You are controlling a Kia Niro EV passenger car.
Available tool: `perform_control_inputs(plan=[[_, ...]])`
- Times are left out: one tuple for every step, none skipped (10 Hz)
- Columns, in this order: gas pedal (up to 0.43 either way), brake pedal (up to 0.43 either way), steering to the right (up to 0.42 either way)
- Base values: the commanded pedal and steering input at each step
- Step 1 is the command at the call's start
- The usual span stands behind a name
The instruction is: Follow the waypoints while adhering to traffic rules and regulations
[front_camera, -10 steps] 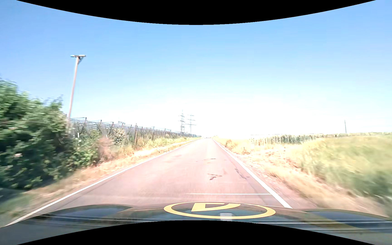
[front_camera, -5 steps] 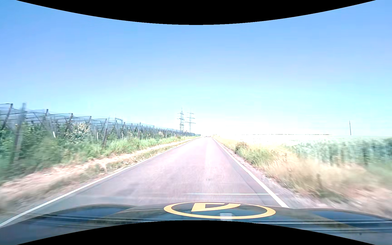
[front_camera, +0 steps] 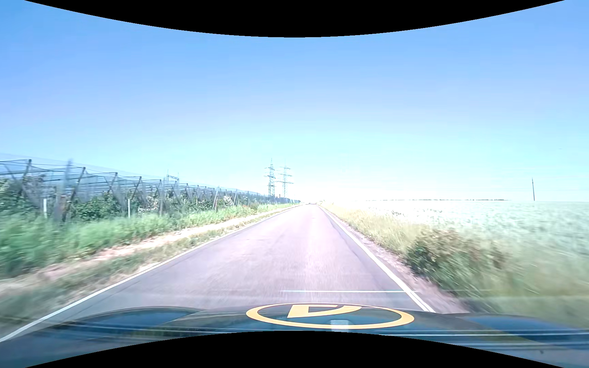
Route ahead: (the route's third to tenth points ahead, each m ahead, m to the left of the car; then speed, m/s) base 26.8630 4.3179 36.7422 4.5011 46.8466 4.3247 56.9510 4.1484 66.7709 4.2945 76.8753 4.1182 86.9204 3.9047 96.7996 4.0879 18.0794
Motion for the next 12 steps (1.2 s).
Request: perform_control_inputs(plan=[[0.28, 0.0, 0.0], [0.28, 0.0, 0.0], [0.28, 0.0, 0.0], [0.28, 0.0, 0.0], [0.28, 0.0, 0.0], [0.28, 0.0, 0.0], [0.28, 0.0, 0.0], [0.28, 0.0, 0.0], [0.28, 0.0, -0.001], [0.28, 0.0, -0.002], [0.28, 0.0, -0.002], [0.28, 0.0, -0.002]])
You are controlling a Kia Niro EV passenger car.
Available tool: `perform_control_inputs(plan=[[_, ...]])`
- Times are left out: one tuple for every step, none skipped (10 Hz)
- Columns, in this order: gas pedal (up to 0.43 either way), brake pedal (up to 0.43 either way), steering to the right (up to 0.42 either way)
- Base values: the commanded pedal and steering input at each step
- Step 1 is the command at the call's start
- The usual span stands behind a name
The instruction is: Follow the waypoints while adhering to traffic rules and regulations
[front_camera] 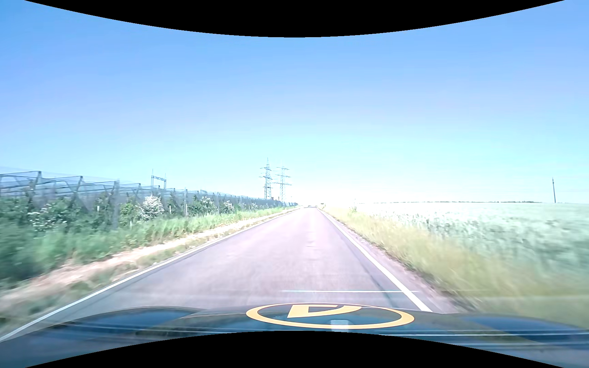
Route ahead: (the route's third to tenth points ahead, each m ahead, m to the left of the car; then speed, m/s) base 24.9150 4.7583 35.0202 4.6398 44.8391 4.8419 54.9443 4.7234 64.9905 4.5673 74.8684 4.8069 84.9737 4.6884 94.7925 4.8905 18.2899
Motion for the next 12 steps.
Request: perform_control_inputs(plan=[[0.28, 0.0, -0.002], [0.28, 0.0, -0.002], [0.28, 0.0, -0.002], [0.28, 0.0, -0.002], [0.28, 0.0, -0.002], [0.28, 0.0, -0.002], [0.28, 0.0, -0.002], [0.28, 0.0, -0.002], [0.28, 0.0, -0.002], [0.28, 0.0, -0.002], [0.268, 0.0, -0.002], [0.268, 0.0, -0.002]])
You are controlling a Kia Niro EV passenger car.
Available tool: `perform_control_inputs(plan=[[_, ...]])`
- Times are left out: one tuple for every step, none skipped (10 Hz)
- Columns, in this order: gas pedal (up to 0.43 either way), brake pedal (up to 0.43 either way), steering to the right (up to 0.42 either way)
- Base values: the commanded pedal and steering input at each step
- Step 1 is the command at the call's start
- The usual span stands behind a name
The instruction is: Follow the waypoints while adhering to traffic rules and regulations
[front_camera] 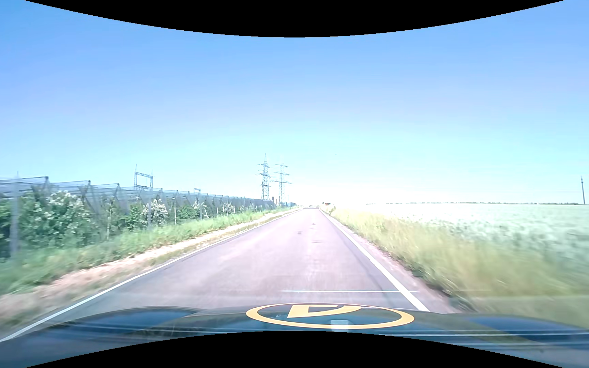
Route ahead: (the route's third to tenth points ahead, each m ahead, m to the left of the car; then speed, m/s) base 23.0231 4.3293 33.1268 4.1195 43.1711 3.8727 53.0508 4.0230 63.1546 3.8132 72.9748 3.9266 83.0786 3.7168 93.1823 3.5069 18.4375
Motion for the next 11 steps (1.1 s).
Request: perform_control_inputs(plan=[[0.268, 0.0, -0.002], [0.268, 0.0, -0.002], [0.268, 0.0, -0.002], [0.268, 0.0, -0.002], [0.268, 0.0, -0.001], [0.268, 0.0, -0.001], [0.268, 0.0, -0.001], [0.268, 0.0, -0.001], [0.268, 0.0, -0.001], [0.268, 0.0, -0.001], [0.268, 0.0, -0.001]])
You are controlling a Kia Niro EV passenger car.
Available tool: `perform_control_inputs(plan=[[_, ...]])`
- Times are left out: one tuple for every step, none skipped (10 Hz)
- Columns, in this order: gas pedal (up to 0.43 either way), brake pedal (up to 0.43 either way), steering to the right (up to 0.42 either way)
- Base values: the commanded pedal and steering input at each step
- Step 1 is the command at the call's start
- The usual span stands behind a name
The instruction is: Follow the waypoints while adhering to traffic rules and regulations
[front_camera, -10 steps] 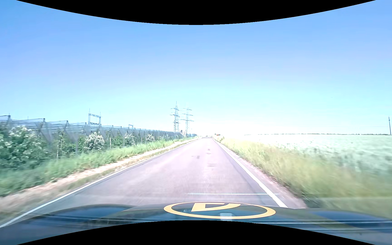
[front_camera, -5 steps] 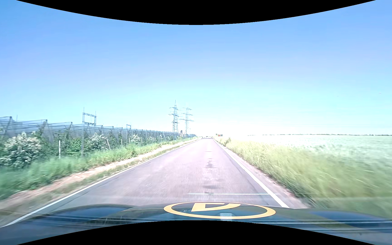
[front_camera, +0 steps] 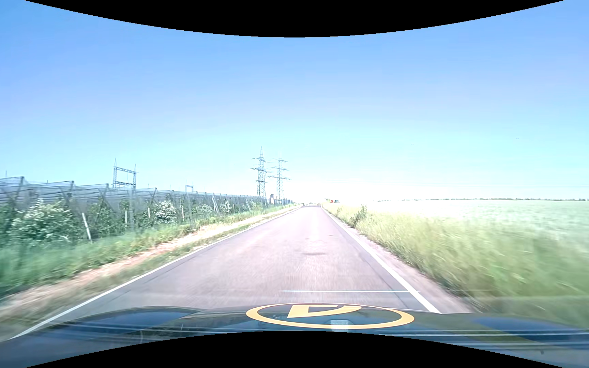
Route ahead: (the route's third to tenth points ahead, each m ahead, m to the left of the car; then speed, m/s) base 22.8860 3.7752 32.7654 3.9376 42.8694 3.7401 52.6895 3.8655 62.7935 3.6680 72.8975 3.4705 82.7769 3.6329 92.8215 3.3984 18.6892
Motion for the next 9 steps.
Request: perform_control_inputs(plan=[[0.268, 0.0, -0.001], [0.268, 0.0, -0.001], [0.268, 0.0, -0.001], [0.268, 0.0, -0.001], [0.268, 0.0, -0.001], [0.268, 0.0, -0.001], [0.268, 0.0, -0.001], [0.26, 0.0, 0.0], [0.248, 0.0, 0.0]])
